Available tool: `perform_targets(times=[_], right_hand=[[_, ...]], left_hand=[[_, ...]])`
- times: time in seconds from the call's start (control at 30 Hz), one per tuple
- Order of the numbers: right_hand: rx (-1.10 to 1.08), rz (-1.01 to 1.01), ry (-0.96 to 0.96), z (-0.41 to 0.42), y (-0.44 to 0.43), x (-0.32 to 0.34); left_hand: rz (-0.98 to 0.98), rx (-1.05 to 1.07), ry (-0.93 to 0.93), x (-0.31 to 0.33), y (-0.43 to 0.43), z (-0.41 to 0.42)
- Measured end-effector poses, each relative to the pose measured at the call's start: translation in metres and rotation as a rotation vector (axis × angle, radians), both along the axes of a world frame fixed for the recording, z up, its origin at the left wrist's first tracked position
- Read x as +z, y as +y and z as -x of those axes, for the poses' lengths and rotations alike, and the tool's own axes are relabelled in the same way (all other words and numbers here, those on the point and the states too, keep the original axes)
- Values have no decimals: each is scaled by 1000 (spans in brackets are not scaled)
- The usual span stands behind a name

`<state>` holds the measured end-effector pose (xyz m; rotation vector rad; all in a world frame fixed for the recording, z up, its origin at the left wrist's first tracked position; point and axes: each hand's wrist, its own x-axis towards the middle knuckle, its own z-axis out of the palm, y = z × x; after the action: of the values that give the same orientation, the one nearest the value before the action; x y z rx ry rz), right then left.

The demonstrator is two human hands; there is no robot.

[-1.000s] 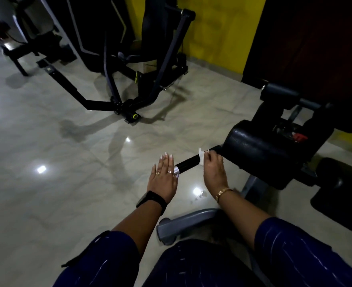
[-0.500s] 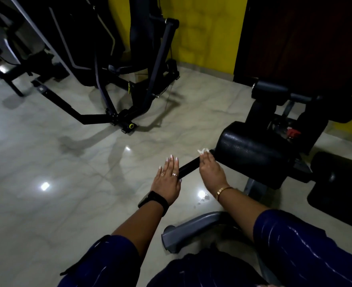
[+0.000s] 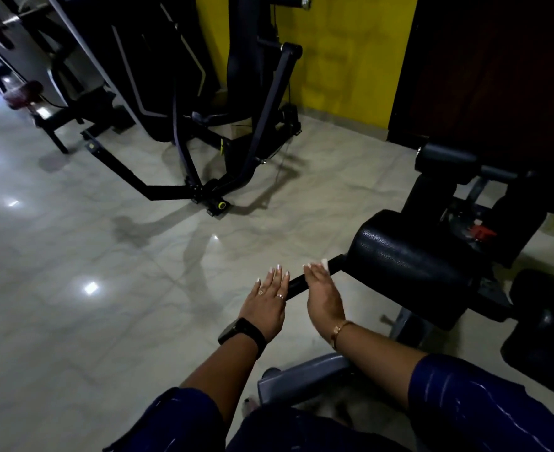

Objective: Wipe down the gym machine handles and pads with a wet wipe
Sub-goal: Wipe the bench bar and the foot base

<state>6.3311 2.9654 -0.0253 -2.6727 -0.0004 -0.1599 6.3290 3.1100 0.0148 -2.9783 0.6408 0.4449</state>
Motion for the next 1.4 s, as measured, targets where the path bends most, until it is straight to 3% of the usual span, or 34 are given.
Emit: perform_targets(times=[0.07, 0.17, 0.23, 0.3, 0.4, 0.6, 0.73, 0.8, 0.9, 1.0, 1.13, 1.23, 1.4], right_hand=[[87, -60, -53, 11, 4, -2], [222, 121, -160, 8, -18, -1], [180, 157, -145, -1, -29, -5], [54, 67, -25, -8, -31, -7], [-80, -75, -25, -13, -15, -7], [188, -164, -129, 30, 32, -2], [378, 65, -223, 30, -3, -1], [326, 136, -197, 19, -30, 0], [146, 127, -78, 12, -45, -2], [8, 73, -110, 14, -17, -8], [176, 1, -159, 39, 29, -7], [337, 102, -231, 41, 8, -2], [115, 106, -88, 12, -44, -2]], left_hand=[[21, 10, -1, -2, 1, -1], [63, 30, -11, -7, 1, 1], [86, 30, -15, -9, 1, 1], [114, 6, -28, -10, 3, 0], [226, 23, -32, -12, 8, -1], [500, 148, -47, -18, 9, 5], [463, 152, -66, -20, 11, 6], [429, 147, -56, -18, 11, 5], [378, 163, -56, -21, 10, 5], [393, 171, -57, -20, 7, 8], [387, 186, -63, -18, 5, 8], [406, 199, -73, -22, 7, 9], [445, 211, -49, -28, 8, 9]])
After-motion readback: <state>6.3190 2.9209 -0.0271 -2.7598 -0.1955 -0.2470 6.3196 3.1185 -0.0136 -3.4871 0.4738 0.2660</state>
